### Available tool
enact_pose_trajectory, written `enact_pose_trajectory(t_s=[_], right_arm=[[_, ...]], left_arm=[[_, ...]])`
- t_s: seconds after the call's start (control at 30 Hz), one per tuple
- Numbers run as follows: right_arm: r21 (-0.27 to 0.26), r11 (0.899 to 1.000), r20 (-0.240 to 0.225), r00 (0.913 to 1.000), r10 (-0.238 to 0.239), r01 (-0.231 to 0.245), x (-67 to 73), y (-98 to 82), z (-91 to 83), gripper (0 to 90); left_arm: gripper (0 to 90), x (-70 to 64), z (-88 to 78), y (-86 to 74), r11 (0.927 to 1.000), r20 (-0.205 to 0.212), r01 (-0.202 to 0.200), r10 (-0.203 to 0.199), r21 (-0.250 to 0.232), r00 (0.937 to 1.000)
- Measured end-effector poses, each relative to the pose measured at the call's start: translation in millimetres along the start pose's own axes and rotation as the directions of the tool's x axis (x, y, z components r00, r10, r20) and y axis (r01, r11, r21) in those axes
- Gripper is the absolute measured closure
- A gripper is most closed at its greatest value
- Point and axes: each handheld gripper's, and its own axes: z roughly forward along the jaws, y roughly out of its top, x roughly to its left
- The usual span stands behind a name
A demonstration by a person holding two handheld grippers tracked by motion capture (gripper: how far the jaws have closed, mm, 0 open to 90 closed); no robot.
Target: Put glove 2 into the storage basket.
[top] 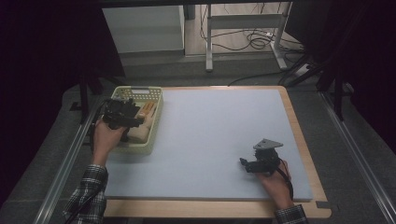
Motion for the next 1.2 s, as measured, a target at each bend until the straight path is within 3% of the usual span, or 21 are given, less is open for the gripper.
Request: enact_pose_trajectory(t_s=[1.2], right_arm=[[0.002, 1.0, 0.001, 1.0, 0.0, 0.0, 0.3, 0.1, -0.3, 15.6]], left_arm=[[4.1, -31.5, -19.2, -16.3, 0.9949, 0.077, -0.075, 0.08, -0.068, 0.9938]])
